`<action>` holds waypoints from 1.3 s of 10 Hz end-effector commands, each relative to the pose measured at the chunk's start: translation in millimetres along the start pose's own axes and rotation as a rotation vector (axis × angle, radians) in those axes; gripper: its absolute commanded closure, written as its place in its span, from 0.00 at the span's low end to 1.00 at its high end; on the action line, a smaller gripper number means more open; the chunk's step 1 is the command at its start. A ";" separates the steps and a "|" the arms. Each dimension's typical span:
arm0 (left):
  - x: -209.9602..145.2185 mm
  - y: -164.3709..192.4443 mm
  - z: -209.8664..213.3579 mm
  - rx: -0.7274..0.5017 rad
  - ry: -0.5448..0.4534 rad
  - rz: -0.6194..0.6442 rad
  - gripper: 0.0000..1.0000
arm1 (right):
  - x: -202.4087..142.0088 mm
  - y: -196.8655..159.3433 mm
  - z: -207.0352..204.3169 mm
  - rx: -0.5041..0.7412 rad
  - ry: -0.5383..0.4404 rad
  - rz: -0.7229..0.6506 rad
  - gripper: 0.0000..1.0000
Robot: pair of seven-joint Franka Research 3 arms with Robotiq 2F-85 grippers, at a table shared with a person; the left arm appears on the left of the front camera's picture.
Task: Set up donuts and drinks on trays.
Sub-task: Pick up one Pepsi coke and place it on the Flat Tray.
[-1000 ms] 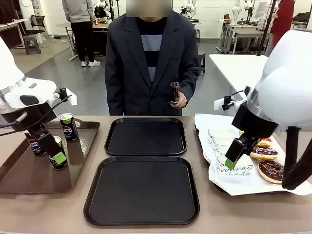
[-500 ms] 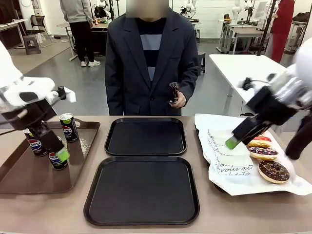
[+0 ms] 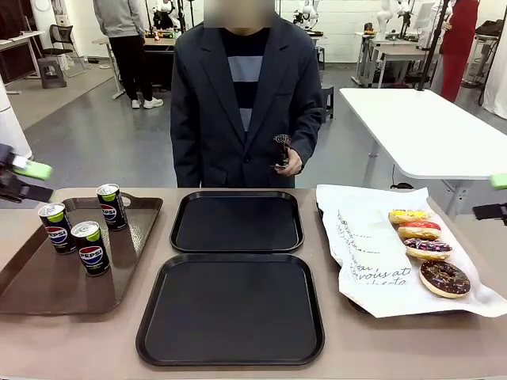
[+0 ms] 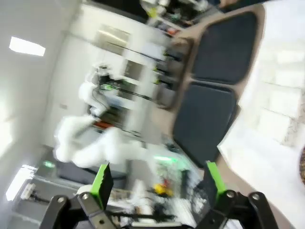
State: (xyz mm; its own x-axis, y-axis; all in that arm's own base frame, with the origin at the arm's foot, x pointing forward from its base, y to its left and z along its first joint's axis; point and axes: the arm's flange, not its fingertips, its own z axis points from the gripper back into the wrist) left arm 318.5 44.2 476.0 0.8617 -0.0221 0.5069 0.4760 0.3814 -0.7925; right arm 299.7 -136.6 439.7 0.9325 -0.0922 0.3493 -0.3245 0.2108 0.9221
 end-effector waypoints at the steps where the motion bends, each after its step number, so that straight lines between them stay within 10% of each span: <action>1: -8.5 35.5 25.4 -0.157 -0.105 0.103 0.00 | 9.7 -28.5 19.7 0.149 -0.049 -0.096 0.00; 8: -44.9 65.0 83.3 -0.038 -0.122 0.226 0.00 | 1.3 -50.2 42.0 -0.070 -0.079 -0.270 0.00; 13: -46.3 73.2 80.7 -0.131 -0.156 0.252 0.00 | -7.4 -65.2 59.8 0.065 -0.100 -0.241 0.00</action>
State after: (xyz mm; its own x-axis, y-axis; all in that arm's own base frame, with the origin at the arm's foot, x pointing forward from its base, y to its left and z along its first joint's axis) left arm 300.3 146.2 422.1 0.9288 0.1941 0.3156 0.2643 0.2497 -0.9316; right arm 304.9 -206.5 389.3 0.9670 -0.2271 0.1156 -0.0892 0.1232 0.9884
